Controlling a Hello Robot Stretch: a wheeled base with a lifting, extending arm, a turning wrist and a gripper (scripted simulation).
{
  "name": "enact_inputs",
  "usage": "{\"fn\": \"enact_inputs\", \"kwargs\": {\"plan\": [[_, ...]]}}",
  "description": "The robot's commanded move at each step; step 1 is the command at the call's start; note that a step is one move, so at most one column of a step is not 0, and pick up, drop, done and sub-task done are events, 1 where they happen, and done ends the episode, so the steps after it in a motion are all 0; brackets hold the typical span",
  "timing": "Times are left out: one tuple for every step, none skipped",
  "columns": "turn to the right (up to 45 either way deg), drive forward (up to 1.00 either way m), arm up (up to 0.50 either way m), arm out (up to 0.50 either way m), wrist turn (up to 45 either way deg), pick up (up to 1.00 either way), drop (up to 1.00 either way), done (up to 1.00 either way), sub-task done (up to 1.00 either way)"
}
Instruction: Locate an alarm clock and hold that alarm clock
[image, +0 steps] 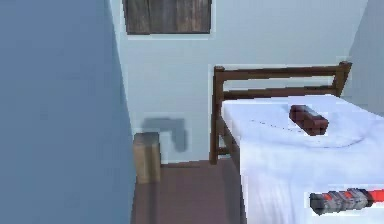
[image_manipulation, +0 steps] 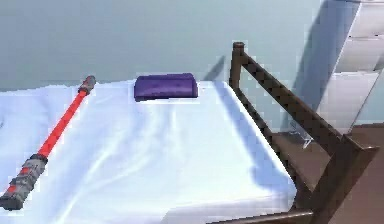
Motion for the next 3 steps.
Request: {"fn": "enact_inputs", "kwargs": {"plan": [[-45.0,0.00,0.00,0.00,0.0,0.00,0.00,0.00,0.00],[-12.0,0.00,0.00,0.00,0.0,0.00,0.00,0.00,0.00],[45.0,0.00,0.00,0.00,0.0,0.00,0.00,0.00,0.00]]}}
